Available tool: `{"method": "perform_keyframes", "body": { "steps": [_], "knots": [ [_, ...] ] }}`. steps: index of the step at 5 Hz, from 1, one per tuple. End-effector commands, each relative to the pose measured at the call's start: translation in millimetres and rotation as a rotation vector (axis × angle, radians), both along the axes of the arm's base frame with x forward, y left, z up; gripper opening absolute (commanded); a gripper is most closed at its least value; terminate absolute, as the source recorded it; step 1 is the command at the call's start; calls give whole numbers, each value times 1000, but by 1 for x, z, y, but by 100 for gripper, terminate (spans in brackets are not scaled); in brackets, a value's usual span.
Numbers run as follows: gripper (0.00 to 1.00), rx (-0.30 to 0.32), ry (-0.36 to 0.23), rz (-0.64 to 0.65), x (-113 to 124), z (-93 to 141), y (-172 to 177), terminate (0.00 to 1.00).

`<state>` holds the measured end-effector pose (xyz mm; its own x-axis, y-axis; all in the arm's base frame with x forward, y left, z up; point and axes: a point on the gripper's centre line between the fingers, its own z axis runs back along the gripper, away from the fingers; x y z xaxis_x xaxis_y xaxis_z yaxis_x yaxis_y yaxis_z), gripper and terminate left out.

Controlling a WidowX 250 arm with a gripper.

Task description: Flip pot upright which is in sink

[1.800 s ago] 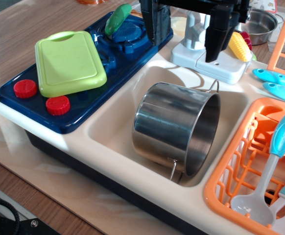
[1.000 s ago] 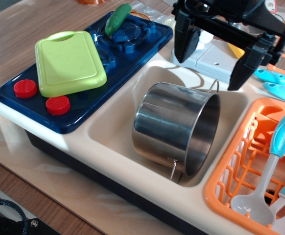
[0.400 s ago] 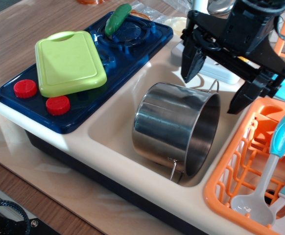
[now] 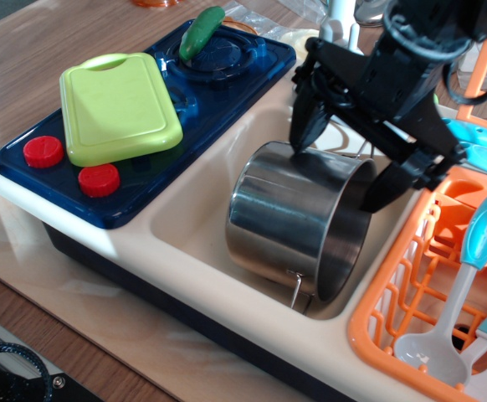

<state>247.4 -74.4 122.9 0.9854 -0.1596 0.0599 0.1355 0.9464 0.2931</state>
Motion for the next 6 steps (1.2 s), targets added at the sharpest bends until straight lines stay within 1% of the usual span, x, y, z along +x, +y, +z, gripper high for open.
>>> {"method": "perform_keyframes", "body": {
  "steps": [1, 2, 3, 4, 5, 6],
  "knots": [
    [100, 22, -48, -48, -8, 4, 7, 0],
    [0, 29, -63, -51, -11, 5, 15, 0],
    [0, -33, -64, -16, -14, 10, 25, 0],
    [0, -110, -81, -6, -15, 8, 34, 0],
    [0, -300, -40, -4, -15, 5, 49, 0],
    [100, -405, -87, -57, -13, -2, 57, 0]
  ]
}}
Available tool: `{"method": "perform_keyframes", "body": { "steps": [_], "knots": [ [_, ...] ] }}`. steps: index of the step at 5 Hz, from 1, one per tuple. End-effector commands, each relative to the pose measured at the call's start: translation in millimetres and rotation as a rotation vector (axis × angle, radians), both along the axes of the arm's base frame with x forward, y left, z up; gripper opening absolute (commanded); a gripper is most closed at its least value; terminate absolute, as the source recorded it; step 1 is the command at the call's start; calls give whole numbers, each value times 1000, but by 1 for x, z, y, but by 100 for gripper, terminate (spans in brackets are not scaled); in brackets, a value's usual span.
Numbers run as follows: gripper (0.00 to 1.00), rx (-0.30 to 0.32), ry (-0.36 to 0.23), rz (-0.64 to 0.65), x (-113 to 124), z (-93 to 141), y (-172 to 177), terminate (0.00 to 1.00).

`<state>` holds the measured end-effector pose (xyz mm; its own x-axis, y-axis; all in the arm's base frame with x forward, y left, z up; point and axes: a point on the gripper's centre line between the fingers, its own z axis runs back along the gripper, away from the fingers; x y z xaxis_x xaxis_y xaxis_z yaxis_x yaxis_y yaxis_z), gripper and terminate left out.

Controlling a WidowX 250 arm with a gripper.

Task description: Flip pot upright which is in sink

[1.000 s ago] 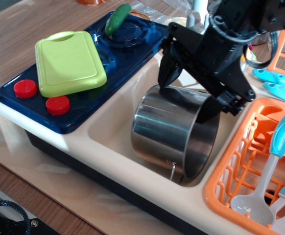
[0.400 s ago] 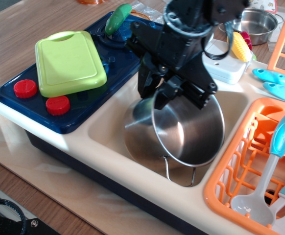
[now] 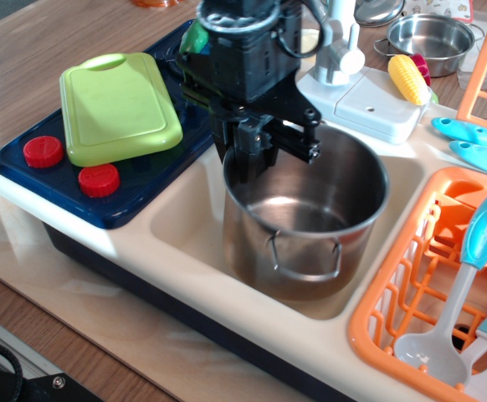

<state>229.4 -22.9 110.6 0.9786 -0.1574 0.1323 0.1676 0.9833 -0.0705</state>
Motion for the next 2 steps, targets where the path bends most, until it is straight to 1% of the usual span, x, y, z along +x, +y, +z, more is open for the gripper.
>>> {"method": "perform_keyframes", "body": {
  "steps": [1, 2],
  "knots": [
    [100, -32, -76, -8, 5, 10, 5, 0],
    [100, -32, -76, -8, 5, 10, 5, 100]
  ]
}}
